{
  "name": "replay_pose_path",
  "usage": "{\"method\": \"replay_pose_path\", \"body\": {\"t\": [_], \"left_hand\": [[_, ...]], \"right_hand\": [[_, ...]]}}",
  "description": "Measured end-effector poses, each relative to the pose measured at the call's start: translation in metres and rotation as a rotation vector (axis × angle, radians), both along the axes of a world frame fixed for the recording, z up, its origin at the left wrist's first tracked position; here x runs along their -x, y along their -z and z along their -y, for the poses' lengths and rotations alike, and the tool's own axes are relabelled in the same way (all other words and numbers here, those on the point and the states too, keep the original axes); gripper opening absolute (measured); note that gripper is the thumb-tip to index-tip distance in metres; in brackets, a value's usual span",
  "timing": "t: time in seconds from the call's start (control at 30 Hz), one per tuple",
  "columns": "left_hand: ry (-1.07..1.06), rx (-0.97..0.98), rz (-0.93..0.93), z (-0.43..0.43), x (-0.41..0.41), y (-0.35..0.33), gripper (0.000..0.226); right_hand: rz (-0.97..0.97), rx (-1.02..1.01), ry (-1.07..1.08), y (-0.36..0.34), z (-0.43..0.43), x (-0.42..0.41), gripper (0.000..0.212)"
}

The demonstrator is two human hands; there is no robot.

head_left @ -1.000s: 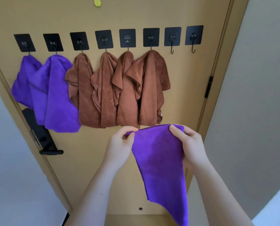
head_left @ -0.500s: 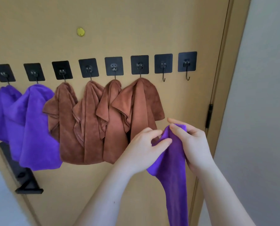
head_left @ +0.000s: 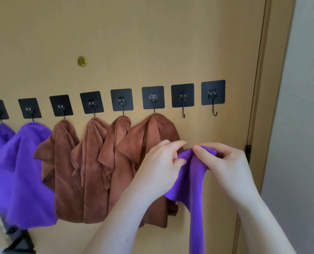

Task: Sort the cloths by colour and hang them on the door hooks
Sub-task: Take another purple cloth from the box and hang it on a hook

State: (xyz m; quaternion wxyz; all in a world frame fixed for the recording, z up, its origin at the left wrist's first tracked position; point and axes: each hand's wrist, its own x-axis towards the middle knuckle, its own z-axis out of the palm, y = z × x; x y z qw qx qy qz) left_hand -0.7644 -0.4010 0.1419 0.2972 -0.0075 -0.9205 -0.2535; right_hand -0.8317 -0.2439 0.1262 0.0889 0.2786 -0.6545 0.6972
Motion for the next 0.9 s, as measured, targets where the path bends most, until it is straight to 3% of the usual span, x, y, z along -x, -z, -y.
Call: {"method": "replay_pose_path", "body": {"t": [0.23, 0.4, 0.63, 0.77, 0.9], "left_hand": [[0.312, -0.514, 0.078, 0.011, 0.027, -0.016, 0.03], [0.431, -0.543, 0.105, 0.023, 0.041, -0.031, 0.025], [0.394, -0.501, 0.176, 0.037, 0.05, -0.051, 0.015], [0.294, -0.535, -0.024, 0.044, 0.062, -0.058, 0.003], [0.15, -0.349, -0.167, 0.047, 0.076, -0.061, 0.012]], "right_hand": [[0.088, 0.104, -0.034, -0.031, 0.006, 0.01, 0.005], [0.079, 0.05, 0.002, -0.049, 0.005, 0.017, 0.004], [0.101, -0.014, 0.03, -0.06, 0.007, 0.027, 0.01], [0.102, 0.05, 0.038, -0.065, 0.011, 0.035, 0.008], [0.061, 0.091, 0.113, -0.067, 0.026, 0.049, 0.013]]}}
